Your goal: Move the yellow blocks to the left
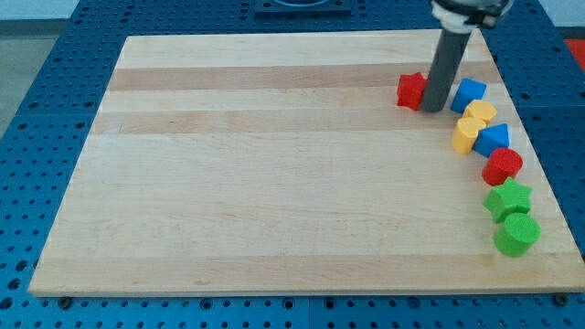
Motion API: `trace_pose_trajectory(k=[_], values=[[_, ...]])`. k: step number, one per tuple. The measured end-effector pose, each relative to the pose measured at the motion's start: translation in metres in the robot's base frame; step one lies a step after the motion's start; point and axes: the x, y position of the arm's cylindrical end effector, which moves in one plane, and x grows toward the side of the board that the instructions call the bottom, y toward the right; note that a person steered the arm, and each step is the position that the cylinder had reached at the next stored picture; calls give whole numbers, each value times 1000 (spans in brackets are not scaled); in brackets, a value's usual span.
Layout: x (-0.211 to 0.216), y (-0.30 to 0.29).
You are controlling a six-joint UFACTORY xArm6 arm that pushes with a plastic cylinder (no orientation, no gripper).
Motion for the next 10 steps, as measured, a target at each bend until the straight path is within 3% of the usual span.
trace_pose_trajectory(k=[1,2,5,6,7,8,9,10], values=[[3,-10],[19,-64],[43,-67],[15,-99],[-91,-105],[-150,-42],[-129,77],[-78,175]])
